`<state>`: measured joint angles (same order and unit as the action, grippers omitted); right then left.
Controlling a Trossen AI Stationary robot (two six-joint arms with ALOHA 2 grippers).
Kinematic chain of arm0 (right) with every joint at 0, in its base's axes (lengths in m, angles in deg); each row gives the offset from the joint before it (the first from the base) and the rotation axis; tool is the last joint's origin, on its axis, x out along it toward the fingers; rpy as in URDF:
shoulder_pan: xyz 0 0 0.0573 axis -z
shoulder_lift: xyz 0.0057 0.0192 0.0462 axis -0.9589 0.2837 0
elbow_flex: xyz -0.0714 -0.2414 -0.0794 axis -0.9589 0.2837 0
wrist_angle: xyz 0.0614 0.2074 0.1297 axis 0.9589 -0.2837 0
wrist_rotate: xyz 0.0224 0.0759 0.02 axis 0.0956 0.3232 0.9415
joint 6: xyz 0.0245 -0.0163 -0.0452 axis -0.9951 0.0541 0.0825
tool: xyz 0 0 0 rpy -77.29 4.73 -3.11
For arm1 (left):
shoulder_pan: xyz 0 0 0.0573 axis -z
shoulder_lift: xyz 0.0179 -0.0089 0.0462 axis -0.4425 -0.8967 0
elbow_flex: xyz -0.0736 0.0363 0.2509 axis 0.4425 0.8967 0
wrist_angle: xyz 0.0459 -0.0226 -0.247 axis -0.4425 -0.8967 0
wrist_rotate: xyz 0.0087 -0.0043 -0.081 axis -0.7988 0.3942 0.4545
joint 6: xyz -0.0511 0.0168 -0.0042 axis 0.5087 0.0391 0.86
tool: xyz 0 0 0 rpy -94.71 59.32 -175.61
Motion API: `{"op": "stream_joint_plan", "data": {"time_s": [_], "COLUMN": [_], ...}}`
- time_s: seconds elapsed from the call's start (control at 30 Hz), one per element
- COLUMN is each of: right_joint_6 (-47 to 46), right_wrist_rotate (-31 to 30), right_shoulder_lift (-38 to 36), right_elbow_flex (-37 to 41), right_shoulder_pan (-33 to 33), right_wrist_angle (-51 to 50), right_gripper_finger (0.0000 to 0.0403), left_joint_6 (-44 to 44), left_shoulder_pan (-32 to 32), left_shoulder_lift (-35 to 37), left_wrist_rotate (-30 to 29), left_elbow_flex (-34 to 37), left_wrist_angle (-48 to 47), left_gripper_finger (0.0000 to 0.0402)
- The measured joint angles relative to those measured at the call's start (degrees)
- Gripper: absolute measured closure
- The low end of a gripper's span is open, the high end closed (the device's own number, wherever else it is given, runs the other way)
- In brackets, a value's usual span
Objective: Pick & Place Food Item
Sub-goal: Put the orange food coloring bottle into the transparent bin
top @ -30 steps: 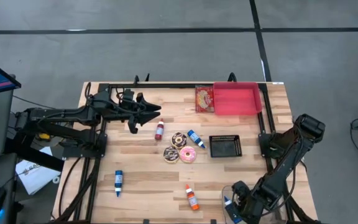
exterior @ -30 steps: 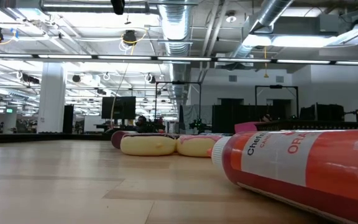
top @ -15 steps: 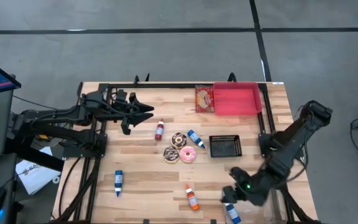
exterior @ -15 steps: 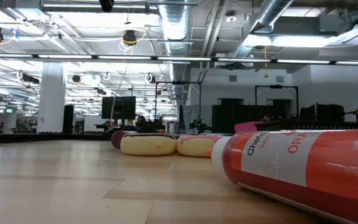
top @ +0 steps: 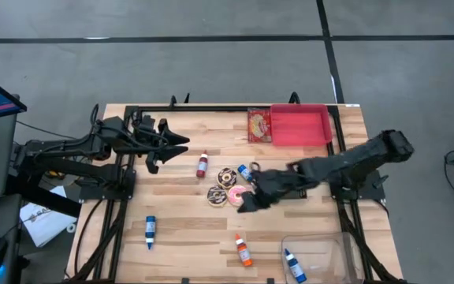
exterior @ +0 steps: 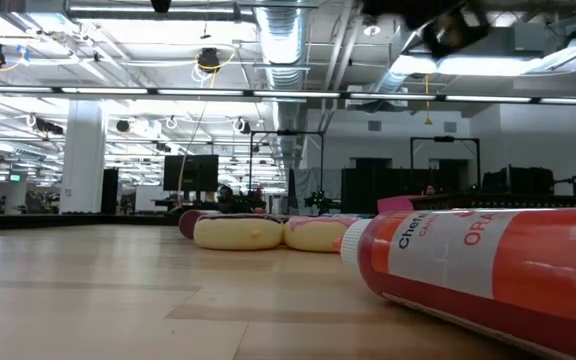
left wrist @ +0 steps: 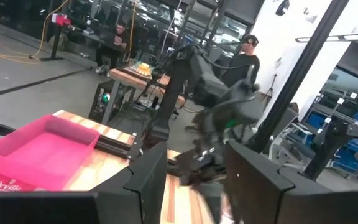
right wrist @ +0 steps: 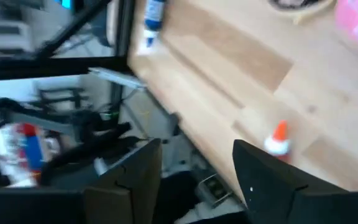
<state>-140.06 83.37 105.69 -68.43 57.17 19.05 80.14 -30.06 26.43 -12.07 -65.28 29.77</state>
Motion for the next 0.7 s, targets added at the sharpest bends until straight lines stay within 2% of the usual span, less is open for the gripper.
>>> {"op": "stream_joint_plan", "data": {"time_s": [0.07,0.23,0.37,0.53,0.7], "right_joint_6": [4.22,12.23,13.05,3.50,-7.63], "right_wrist_rotate": [2.65,8.67,8.60,3.00,-1.17], "right_shoulder_lift": [4.64,17.26,24.16,28.12,29.43], "right_elbow_flex": [-4.89,-17.02,-23.14,-23.63,-23.76], "right_shoulder_pan": [1.26,1.63,-0.49,-4.22,-8.36], "right_wrist_angle": [0.95,-9.46,-18.04,-23.31,-22.81], "right_gripper_finger": [0.0221,0.0224,0.0211,0.0183,0.0166], "left_joint_6": [-0.05,-0.23,-0.48,-0.76,-0.87], "left_shoulder_pan": [0.17,0.17,0.17,0.17,0.17], "left_shoulder_lift": [-0.17,0.46,1.27,1.65,1.96], "left_wrist_rotate": [-0.01,0.00,-0.01,0.01,0.01], "left_elbow_flex": [-0.02,0.00,-0.02,0.00,0.00], "left_wrist_angle": [-0.95,-3.55,-5.68,-7.02,-7.27], "left_gripper_finger": [0.0243,0.0243,0.0243,0.0243,0.0243]}}
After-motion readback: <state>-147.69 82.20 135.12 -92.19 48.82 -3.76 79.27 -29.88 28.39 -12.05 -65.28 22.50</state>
